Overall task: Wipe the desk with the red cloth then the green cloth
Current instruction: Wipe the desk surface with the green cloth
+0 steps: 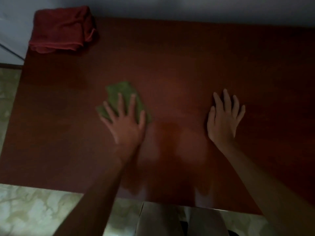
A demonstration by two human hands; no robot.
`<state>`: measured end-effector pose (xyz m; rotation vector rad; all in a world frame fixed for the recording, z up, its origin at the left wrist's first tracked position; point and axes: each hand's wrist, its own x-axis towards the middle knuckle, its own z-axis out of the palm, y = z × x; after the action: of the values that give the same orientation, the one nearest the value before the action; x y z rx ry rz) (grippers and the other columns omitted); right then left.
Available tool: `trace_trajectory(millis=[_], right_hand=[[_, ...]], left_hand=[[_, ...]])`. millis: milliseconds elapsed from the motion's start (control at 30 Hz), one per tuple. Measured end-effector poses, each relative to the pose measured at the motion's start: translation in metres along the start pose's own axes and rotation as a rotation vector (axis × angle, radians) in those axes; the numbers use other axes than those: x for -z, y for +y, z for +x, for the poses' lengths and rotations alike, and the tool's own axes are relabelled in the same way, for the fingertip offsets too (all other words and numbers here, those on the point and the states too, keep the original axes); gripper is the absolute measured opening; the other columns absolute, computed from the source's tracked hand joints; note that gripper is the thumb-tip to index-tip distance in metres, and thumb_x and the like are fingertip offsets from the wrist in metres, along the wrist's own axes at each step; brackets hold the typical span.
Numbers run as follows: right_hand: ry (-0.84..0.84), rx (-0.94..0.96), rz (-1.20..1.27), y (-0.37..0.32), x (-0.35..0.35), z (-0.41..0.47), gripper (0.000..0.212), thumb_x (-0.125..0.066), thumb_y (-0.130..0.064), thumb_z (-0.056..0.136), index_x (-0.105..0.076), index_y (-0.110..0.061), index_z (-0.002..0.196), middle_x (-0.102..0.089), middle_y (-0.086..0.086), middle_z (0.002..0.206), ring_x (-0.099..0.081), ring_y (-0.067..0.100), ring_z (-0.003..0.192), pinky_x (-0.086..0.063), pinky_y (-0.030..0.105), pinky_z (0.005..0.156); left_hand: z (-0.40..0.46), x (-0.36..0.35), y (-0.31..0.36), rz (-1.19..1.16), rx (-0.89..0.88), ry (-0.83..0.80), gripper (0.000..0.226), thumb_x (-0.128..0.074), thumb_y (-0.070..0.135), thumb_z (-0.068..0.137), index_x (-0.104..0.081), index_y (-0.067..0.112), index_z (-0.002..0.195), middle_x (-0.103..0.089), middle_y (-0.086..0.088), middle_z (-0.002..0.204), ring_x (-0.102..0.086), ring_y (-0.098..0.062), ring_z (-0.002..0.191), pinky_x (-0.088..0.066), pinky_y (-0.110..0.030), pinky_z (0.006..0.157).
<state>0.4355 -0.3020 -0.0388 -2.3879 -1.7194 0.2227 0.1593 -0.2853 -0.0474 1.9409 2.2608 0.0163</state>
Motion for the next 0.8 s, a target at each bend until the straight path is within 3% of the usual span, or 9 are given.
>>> trace_trajectory(millis=[167,267,367,433,533,667,800], right_hand=[[-0.004,0.138,0.204,0.055,0.02,0.004,0.046,-0.032,-0.017,0.097,-0.047,-0.018,0.14,-0.042,0.002,0.15,-0.035,0.028,0.136,-0.018,0.031,0.115],[-0.003,0.105,0.109,0.114,0.036,0.007,0.051,-0.03,-0.02,0.093,-0.045,-0.018,0.142,-0.039,0.003,0.152,-0.033,0.029,0.137,-0.021,0.041,0.114],[-0.001,0.055,0.03,0.176,0.055,0.01,0.05,-0.029,-0.028,0.097,-0.044,-0.017,0.143,-0.037,0.008,0.153,-0.03,0.032,0.139,-0.021,0.05,0.115],[-0.032,-0.011,-0.029,0.215,0.066,0.008,0.05,-0.027,-0.032,0.099,-0.038,-0.019,0.146,-0.03,0.008,0.157,-0.023,0.032,0.143,-0.015,0.053,0.118],[-0.058,-0.106,-0.068,0.261,0.078,0.005,0.053,-0.023,-0.039,0.1,-0.031,-0.022,0.15,-0.021,0.006,0.16,-0.016,0.031,0.146,-0.008,0.055,0.119],[-0.045,-0.116,-0.073,0.285,0.079,0.0,0.055,-0.022,-0.041,0.1,-0.029,-0.022,0.151,-0.019,0.006,0.161,-0.016,0.03,0.147,-0.008,0.055,0.119],[0.001,-0.113,-0.09,0.284,0.075,0.002,0.053,-0.028,-0.037,0.099,-0.033,-0.022,0.149,-0.027,0.007,0.159,-0.022,0.032,0.145,-0.01,0.053,0.118]], left_hand=[[-0.086,-0.019,0.168,-0.037,-0.487,-0.07,0.065,-0.042,0.062,0.089,-0.034,0.04,0.149,-0.024,-0.001,0.161,-0.007,-0.05,0.146,-0.003,-0.073,0.11],[-0.115,-0.026,0.236,-0.026,-0.677,-0.141,0.065,-0.042,0.065,0.089,-0.034,0.041,0.148,-0.022,0.002,0.162,-0.003,-0.048,0.147,0.004,-0.074,0.11],[-0.098,-0.03,0.236,-0.061,-0.667,-0.1,0.063,-0.043,0.064,0.087,-0.037,0.043,0.147,-0.029,0.004,0.16,-0.015,-0.044,0.147,-0.007,-0.069,0.113],[-0.071,-0.027,0.202,-0.037,-0.564,-0.058,0.064,-0.041,0.061,0.086,-0.038,0.041,0.147,-0.033,0.001,0.158,-0.021,-0.046,0.144,-0.009,-0.066,0.115],[-0.018,-0.015,0.125,0.032,-0.199,-0.01,0.065,-0.034,0.057,0.087,-0.037,0.035,0.148,-0.033,-0.008,0.157,-0.024,-0.05,0.141,-0.004,-0.065,0.115],[0.014,0.006,0.04,-0.043,0.266,-0.072,0.066,-0.026,0.063,0.09,-0.019,0.044,0.152,-0.011,0.0,0.164,-0.005,-0.045,0.147,-0.002,-0.068,0.113],[0.002,-0.001,0.064,-0.058,0.367,-0.041,0.065,-0.024,0.06,0.092,-0.021,0.04,0.153,-0.01,-0.001,0.164,-0.004,-0.047,0.147,-0.003,-0.071,0.111]])
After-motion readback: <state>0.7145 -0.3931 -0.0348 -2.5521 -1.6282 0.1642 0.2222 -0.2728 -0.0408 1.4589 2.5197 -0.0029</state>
